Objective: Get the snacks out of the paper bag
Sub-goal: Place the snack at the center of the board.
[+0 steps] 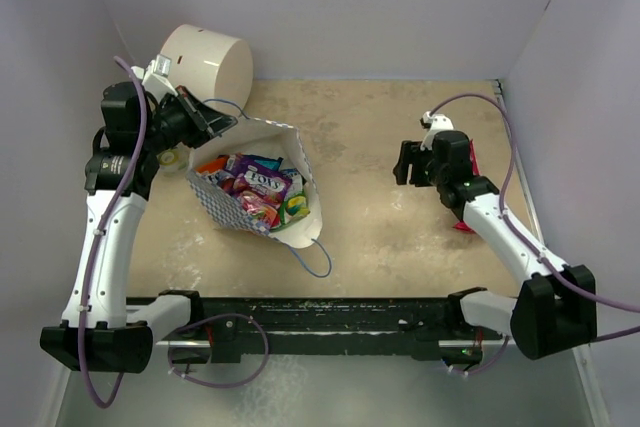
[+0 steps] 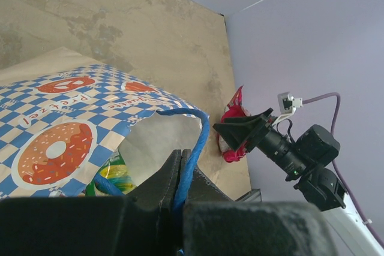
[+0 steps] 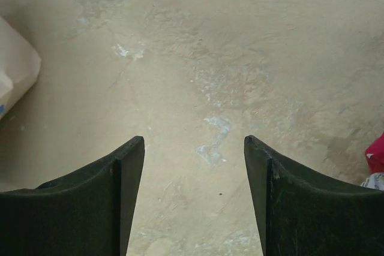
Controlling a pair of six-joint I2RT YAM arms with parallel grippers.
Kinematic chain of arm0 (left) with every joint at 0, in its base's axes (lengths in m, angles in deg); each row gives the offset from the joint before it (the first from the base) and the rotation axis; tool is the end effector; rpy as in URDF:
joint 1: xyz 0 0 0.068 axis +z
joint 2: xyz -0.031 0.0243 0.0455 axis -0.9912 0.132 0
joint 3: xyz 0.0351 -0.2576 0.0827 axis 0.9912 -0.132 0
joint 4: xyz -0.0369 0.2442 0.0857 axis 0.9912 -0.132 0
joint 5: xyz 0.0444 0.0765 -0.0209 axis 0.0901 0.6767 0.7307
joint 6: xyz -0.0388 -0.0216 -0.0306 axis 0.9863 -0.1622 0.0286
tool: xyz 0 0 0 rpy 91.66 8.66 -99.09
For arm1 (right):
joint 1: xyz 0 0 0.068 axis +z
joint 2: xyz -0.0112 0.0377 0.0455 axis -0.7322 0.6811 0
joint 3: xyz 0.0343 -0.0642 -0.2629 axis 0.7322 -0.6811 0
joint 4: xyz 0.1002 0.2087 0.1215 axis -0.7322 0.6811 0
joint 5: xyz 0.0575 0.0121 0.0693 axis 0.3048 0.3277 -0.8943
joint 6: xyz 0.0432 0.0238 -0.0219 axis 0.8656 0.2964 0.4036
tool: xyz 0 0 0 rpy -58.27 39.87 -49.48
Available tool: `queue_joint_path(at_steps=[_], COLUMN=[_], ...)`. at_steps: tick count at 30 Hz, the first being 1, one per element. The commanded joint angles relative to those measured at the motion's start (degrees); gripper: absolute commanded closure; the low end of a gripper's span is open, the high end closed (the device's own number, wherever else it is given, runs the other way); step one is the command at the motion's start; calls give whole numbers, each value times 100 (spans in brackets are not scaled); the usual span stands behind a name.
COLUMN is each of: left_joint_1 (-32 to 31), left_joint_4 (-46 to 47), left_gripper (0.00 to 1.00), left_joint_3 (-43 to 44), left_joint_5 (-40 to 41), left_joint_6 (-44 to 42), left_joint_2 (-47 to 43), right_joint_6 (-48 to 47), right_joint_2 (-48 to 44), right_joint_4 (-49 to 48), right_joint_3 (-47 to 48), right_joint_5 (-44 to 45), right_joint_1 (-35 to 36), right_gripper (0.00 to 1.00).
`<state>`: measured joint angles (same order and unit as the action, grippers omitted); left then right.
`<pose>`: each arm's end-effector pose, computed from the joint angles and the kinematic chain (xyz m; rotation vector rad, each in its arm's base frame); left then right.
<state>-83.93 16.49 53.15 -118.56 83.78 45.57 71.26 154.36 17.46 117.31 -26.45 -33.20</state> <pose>0.2256 -0.0243 0.4327 -0.3744 1.9628 -1.0555 0.2658 0.0661 0.2732 -0.0153 2.0727 0.3106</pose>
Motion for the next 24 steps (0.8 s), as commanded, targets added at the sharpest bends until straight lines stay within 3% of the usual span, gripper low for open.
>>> queue_joint_path(at_steps=[1,8,13,15,24], left_joint_1=[-7,-6,-6,-6,-6], left_joint_4=[257,262,287,275,120], left_gripper=[100,100,100,100,100], left_joint_3=[194,104,112,106,226], left_joint_5=[-50,37,-15,3,-11], left_joint_6=[-28,-11,3,5,-52], left_joint_2=[-61,-101,-79,-104,-134], right_joint_6=[335,665,1335,1597,1962], right_joint_2=[-468,-1106,-1222,-1124,-269], right_joint_4=[383,1481,1777,1892,1138], right_joint_3=[573,871,620,498,-315], right_joint_5=[-79,2911,3641,3785,2338], right_joint_1=[-7,-256,-732,-916,-1446], right_gripper=[28,6,11,13,16])
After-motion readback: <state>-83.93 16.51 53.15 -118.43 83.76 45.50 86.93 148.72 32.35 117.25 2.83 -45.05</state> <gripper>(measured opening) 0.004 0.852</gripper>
